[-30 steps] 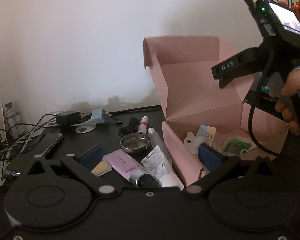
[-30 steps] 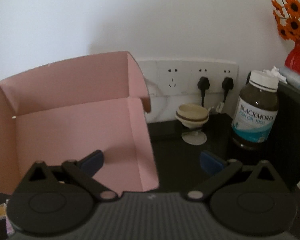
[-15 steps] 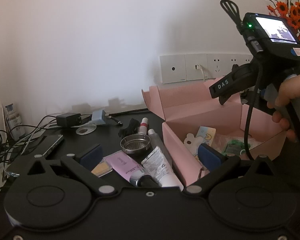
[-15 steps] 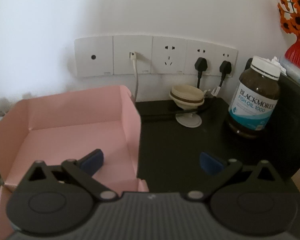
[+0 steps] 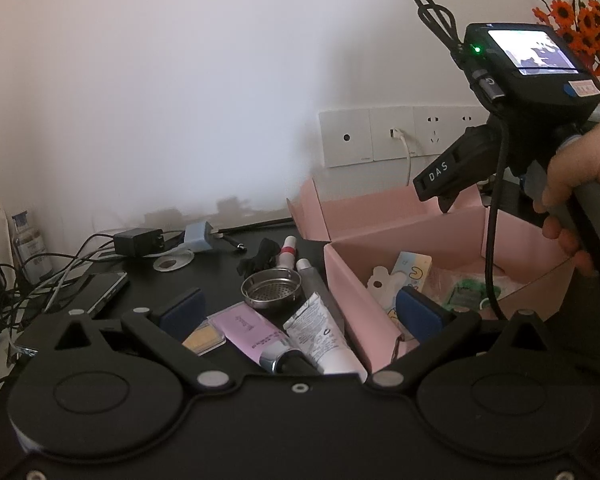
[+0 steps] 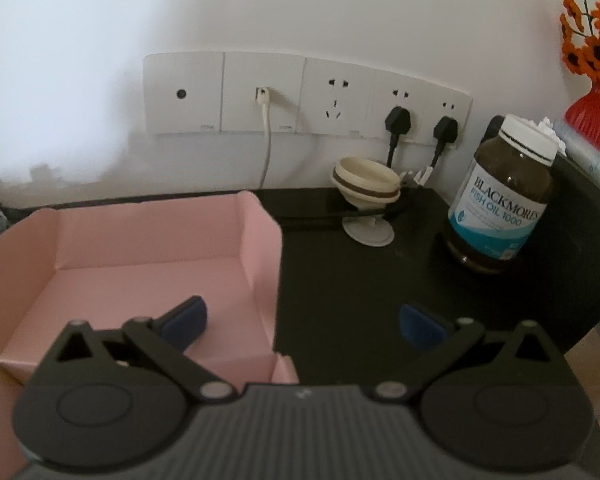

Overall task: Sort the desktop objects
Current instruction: 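Withdraw the right tool from the open pink box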

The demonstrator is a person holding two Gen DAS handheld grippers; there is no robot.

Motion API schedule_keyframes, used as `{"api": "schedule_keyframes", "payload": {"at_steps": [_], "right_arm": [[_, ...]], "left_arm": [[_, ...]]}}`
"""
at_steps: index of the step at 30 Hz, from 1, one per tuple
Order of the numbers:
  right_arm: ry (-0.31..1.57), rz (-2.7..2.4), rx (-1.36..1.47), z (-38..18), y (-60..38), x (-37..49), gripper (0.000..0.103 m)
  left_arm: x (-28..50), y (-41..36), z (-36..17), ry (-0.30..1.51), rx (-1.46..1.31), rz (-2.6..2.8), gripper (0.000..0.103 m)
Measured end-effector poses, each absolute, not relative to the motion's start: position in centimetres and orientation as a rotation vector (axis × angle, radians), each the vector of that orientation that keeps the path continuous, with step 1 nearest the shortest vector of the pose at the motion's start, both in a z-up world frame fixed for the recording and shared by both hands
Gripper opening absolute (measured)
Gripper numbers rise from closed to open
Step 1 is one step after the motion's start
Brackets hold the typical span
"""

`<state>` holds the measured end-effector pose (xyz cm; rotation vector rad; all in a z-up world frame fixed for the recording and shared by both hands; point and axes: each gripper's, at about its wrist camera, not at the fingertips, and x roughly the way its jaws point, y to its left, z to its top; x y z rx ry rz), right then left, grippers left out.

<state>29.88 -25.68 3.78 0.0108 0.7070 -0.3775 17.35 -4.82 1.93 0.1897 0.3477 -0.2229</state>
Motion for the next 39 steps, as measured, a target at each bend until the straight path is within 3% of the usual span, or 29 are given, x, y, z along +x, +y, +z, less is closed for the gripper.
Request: {"api": "schedule_keyframes", "payload": {"at_steps": [21, 30, 39], "right_arm": [[0.596, -0.411, -0.006, 3.7, -25.4, 27.9, 0.102], [0.348, -0.297, 0.188, 4.8, -29.1, 21.2, 0.102], [0.338, -0.222, 0.264, 1.8, -33.0, 13.1, 0.102]], "left_arm": [[17.7, -3.6, 1.9, 0.356, 0.112, -0.222, 0.103], [17.7, -0.5, 2.2, 0.325, -0.067, -0.176, 0.103], [17.9, -0.4, 2.3, 0.345, -0.072, -0.161, 0.103]]}}
